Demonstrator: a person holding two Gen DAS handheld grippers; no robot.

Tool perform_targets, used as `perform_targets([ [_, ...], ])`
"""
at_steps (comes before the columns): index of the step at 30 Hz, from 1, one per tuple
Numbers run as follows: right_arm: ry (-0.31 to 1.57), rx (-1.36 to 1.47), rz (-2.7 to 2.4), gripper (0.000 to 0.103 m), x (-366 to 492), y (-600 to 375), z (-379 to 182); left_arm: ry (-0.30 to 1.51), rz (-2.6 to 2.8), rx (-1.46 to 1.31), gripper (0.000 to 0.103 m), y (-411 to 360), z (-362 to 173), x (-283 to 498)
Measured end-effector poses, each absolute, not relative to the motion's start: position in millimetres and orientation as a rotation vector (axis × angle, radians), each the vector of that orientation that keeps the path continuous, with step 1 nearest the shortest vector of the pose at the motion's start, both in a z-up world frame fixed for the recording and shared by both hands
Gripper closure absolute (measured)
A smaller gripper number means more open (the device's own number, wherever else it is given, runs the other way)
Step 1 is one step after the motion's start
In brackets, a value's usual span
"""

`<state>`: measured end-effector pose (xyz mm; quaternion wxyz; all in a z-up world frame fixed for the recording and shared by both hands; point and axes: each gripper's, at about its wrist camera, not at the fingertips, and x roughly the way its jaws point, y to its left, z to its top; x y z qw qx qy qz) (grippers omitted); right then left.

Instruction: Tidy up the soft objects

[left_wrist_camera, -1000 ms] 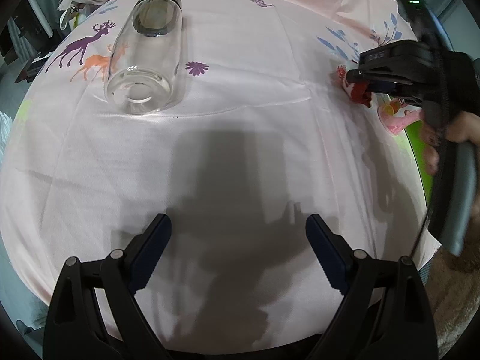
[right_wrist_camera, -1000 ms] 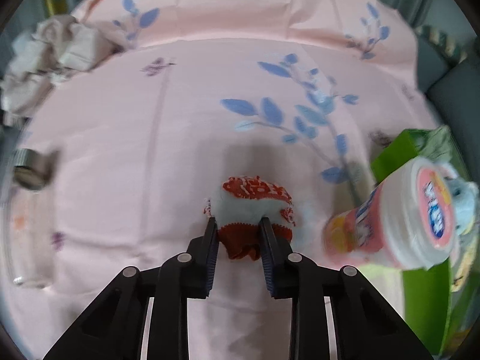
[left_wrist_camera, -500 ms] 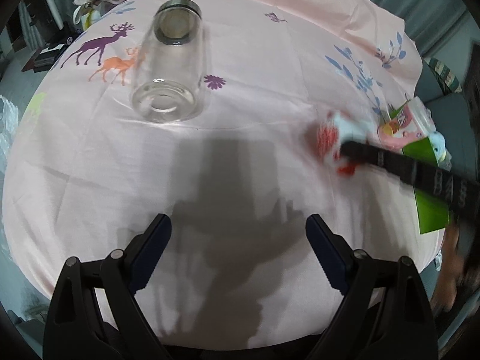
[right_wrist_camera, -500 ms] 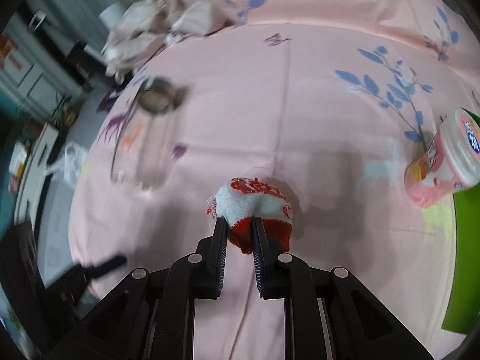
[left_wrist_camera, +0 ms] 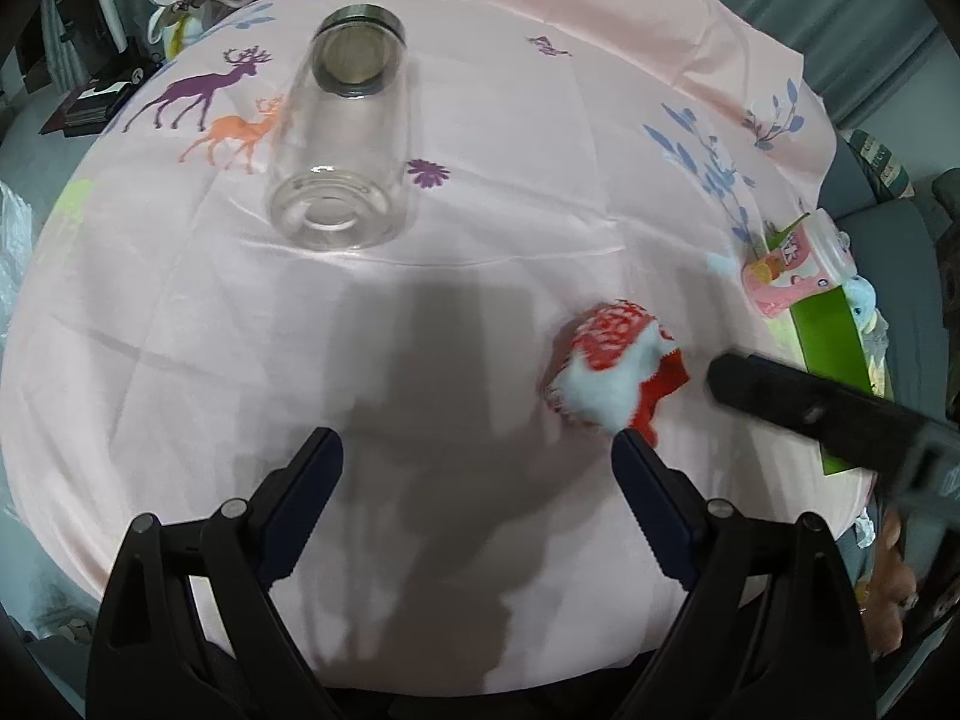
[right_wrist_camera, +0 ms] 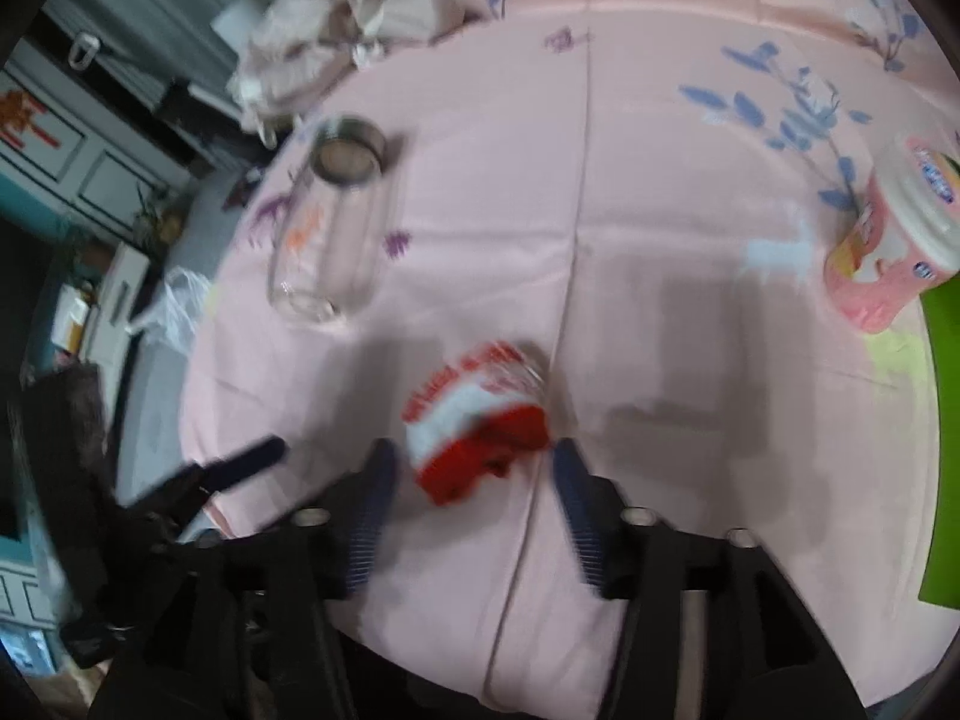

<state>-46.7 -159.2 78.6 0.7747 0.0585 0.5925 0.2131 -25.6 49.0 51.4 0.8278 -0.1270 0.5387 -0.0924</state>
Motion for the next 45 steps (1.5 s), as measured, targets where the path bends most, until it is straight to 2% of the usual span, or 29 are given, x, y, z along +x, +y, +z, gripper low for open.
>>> perform_targets([
  [8,1.293,0.189,0.454,0.035,-22,-165,67,1.121,-0.274,-0.28,0.02,19,50,-15],
  [10,1.302,0.18,0.462,0.035,-19,-163,61,1.123,-0.259,-0.253,0.025,11,47,-12],
  [11,1.312,0.173,0.459,0.035,-17,-160,55,1.133,-0.259,-0.249,0.032,8,43,-10],
  [13,1.335,0.178,0.461,0.035,-13,-157,47,1.158,-0.271,-0.262,0.036,6,37,-6],
  [15,1.349,0.185,0.472,0.035,-10,-155,41,1.173,-0.278,-0.27,0.046,3,32,-4],
  [17,1.358,0.177,0.482,0.035,-9,-153,37,1.169,-0.27,-0.263,0.048,1,30,-3],
  [19,1.364,0.158,0.487,0.044,-9,-150,32,1.164,-0.292,-0.271,0.06,-1,32,-2],
  [20,1.37,0.152,0.488,0.052,-10,-149,29,1.171,-0.3,-0.277,0.063,-2,31,-1],
  [21,1.377,0.164,0.505,0.054,-10,-148,27,1.179,-0.292,-0.275,0.065,-2,30,-1],
  [45,1.119,0.142,0.399,0.056,-45,-202,114,1.029,-0.451,-0.116,0.066,-73,106,-22],
])
